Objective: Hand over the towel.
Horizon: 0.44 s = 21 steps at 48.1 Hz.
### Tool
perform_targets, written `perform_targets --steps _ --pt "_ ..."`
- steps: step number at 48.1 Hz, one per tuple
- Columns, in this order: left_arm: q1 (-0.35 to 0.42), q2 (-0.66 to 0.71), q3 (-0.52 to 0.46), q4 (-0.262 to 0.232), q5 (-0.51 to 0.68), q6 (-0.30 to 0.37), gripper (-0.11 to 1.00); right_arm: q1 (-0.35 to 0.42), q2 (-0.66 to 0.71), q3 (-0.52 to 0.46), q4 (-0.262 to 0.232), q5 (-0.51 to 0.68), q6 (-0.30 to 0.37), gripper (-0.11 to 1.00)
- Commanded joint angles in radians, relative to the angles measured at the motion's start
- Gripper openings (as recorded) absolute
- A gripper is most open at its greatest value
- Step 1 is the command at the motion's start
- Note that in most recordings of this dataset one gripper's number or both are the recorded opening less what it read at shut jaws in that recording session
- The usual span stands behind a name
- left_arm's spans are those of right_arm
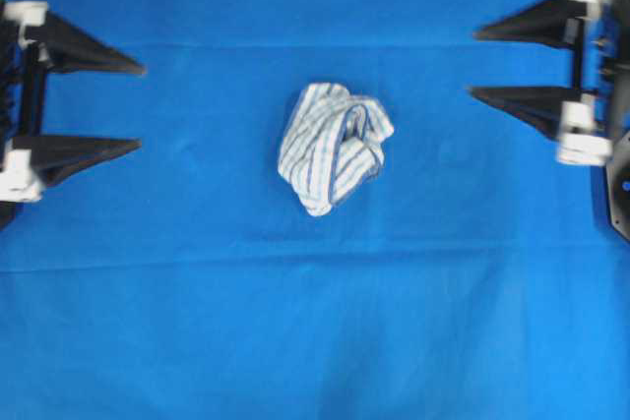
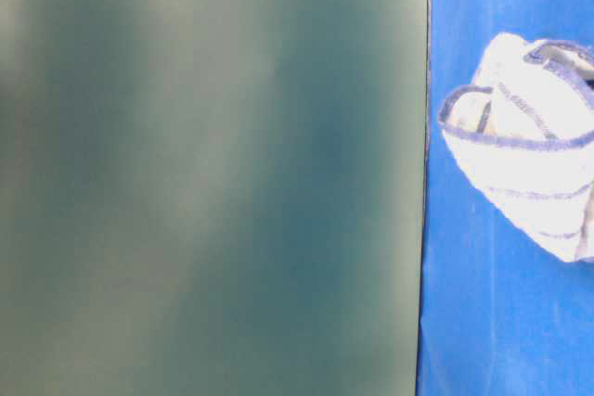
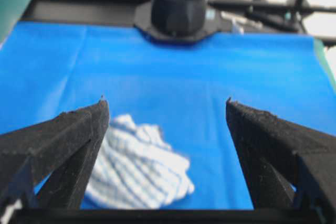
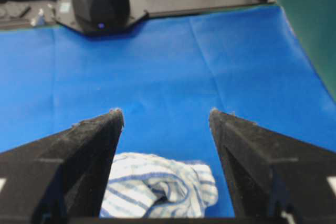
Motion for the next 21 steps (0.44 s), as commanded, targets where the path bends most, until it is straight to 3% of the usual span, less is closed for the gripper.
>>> perform_targets --steps 1,14,21 --pt "0.002 -0.064 0.011 0.003 0.044 0.003 0.88 0.000 -0.097 0.040 -0.002 0.003 0.000 0.71" --pt "0.002 -0.344 0.181 0.003 0.107 0.029 0.88 -0.002 -0.387 0.249 0.002 0.009 0.006 0.71" --pt "0.002 -0.454 0.259 0.003 0.144 0.028 0.88 -0.003 -0.451 0.330 0.005 0.017 0.008 0.71"
